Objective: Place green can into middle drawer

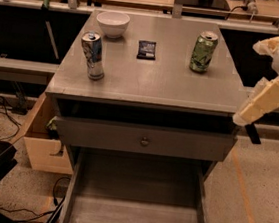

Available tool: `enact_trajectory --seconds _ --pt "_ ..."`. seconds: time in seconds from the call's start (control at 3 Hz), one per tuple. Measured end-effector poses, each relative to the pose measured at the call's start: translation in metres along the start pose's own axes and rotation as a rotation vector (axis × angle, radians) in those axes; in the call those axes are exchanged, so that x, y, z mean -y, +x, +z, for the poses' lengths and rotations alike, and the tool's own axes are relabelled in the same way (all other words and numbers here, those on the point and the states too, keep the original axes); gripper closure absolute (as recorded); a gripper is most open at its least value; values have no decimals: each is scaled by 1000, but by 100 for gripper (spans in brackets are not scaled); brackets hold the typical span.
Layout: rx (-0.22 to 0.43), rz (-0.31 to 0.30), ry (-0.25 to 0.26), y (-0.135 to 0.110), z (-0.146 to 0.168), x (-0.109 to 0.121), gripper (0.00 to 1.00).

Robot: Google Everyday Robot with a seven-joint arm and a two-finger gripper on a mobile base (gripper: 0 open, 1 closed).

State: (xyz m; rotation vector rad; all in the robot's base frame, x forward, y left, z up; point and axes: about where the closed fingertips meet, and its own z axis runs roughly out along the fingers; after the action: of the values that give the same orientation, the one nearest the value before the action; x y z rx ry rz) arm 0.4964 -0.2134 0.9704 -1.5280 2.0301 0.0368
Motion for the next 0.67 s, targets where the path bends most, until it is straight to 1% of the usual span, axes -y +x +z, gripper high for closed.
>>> enact_trajectory --seconds 0.33,0.67 --pt "224 50 90 -4 19 45 0" --pt "377 123 183 4 26 88 0"
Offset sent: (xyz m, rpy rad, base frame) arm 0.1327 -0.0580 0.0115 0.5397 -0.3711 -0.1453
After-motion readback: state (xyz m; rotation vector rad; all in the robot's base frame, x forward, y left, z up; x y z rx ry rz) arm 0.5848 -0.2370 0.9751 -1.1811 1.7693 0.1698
